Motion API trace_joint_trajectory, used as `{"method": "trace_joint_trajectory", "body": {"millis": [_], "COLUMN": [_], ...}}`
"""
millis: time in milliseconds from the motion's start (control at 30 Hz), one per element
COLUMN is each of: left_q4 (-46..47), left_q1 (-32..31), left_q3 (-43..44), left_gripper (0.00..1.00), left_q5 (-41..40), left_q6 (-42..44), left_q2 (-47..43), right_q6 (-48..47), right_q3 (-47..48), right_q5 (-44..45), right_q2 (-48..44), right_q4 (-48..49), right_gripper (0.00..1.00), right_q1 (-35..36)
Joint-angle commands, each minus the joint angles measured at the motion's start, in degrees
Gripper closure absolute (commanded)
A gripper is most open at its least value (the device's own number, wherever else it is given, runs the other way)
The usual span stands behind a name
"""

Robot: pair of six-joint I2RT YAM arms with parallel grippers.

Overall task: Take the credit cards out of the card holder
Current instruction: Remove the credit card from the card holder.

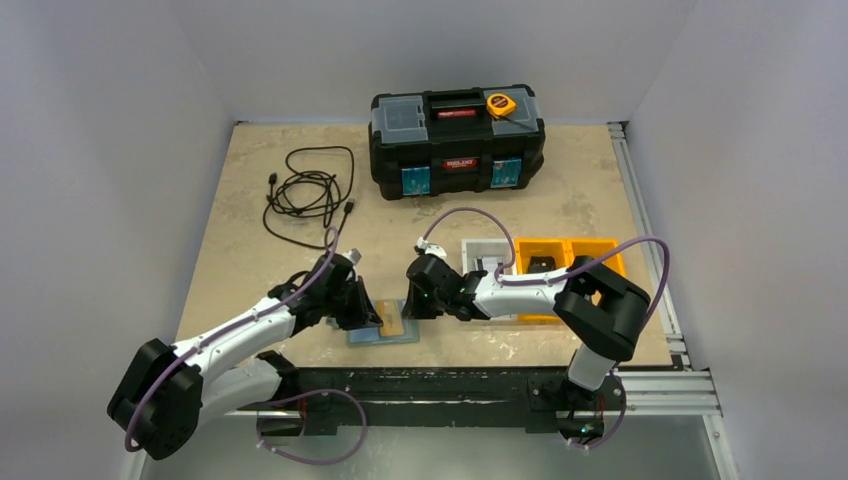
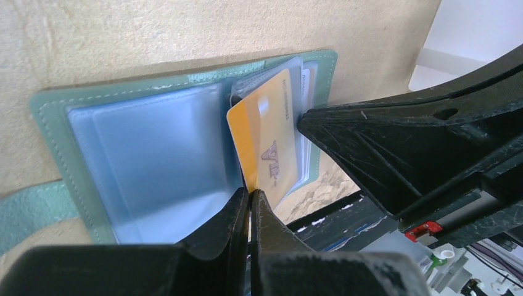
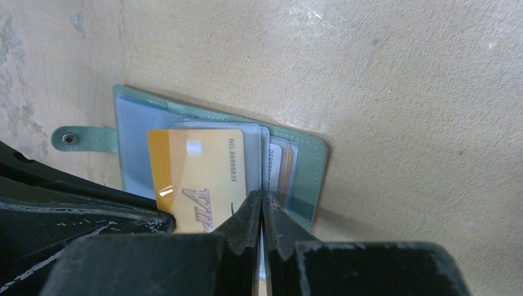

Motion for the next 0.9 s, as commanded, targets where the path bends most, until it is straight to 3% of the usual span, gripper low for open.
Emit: {"method": "trace_joint_trajectory", "body": {"millis": [0,567,867], "left_q4": [-5.9,-21.8,-27.2], "left_q1": [0.2,0.9,0.9], "left_q3": [3.2,7.6,11.3], "left_gripper": [1.0,1.0,1.0], "left_q5": [-1.7,-14.0,-14.6], "left_q6": [2.8,5.9,6.8], "left_q2": [-2.0,-8.3,-13.3], "right_q6": [-2.8,-2.2,-3.0], "right_q3": [-3.0,-4.0,-1.7], "right_q5": [2.6,2.8,2.5], "right_q2": [5.2,4.6,2.6], "right_q4": [-10.2,-10.3,-11.5], "right_gripper": [1.0,1.0,1.0], "right_q1": [-0.2,-0.2,-0.2]}}
